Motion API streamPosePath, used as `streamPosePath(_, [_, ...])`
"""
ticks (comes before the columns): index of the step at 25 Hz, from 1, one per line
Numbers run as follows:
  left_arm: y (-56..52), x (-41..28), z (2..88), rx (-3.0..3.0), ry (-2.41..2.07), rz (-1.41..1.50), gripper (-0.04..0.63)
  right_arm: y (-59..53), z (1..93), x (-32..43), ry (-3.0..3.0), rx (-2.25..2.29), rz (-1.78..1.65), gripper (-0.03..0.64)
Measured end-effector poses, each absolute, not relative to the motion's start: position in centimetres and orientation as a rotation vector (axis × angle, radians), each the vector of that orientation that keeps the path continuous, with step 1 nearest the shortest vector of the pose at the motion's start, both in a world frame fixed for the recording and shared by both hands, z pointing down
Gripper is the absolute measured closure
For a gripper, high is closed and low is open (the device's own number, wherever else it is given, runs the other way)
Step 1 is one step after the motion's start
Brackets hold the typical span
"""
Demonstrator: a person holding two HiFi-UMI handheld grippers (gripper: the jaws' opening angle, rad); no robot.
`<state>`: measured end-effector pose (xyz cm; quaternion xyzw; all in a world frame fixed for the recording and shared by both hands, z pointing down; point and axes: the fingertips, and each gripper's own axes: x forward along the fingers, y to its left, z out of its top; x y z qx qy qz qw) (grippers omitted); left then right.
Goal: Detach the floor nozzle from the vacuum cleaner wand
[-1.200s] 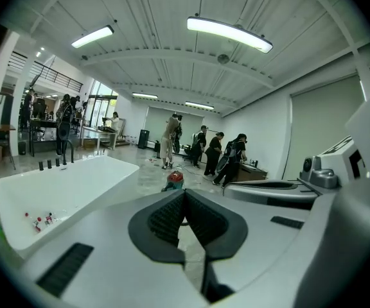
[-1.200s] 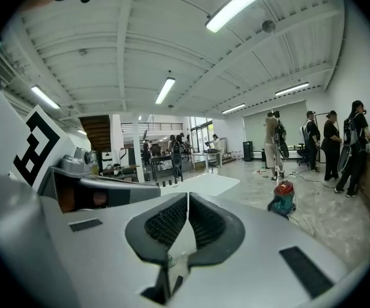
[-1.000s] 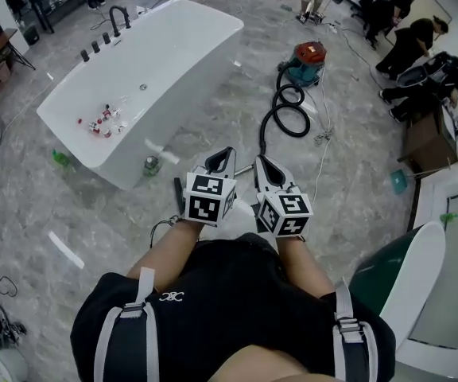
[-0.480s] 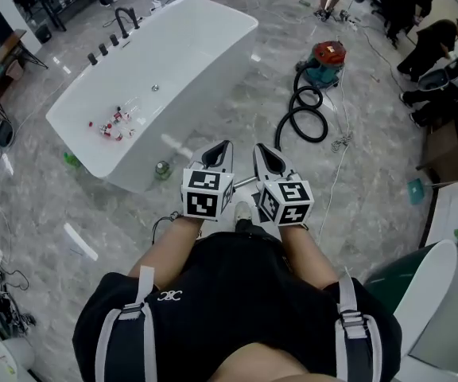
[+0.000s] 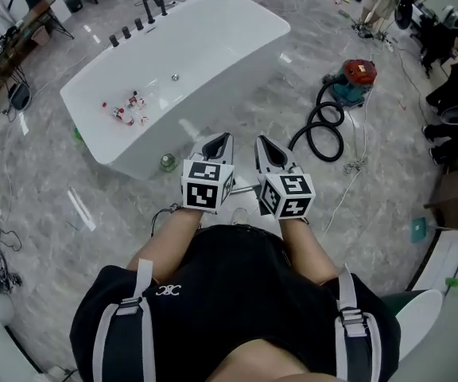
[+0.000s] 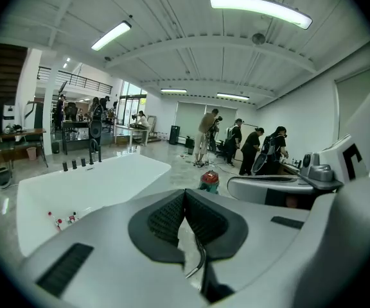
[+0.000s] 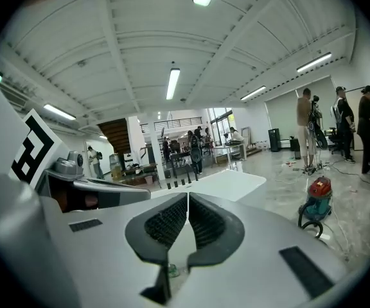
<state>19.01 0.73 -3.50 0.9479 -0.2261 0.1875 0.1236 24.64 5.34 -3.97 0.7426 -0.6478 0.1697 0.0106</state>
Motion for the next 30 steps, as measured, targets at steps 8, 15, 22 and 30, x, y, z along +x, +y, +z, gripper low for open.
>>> streamPosePath(8, [-1.6, 21.9, -2.0, 2.683, -0.83, 0.543, 0.586, 3.3, -1.9, 29.3, -2.102, 2.173, 0.56, 0.603])
streamPosePath(15, [-2.3, 20.5, 2.9, 2.599, -0.826, 0.64, 0.586, 1.7, 2.4, 29.5, -2.088, 2.027, 0.619, 0.603])
streamPosePath(22, [-4.2, 17.4, 10.8, 2.444, -0.87, 0.684, 0.584, -0.4, 10.1, 26.9, -2.107, 1.78, 0.661, 0.601])
streamPosePath(30, [-3.5, 14.0, 24.4, 2.22, -0.864, 0.733, 0.584, -1.7, 23.4, 20.5, -2.119, 1.28, 0.502, 0.6])
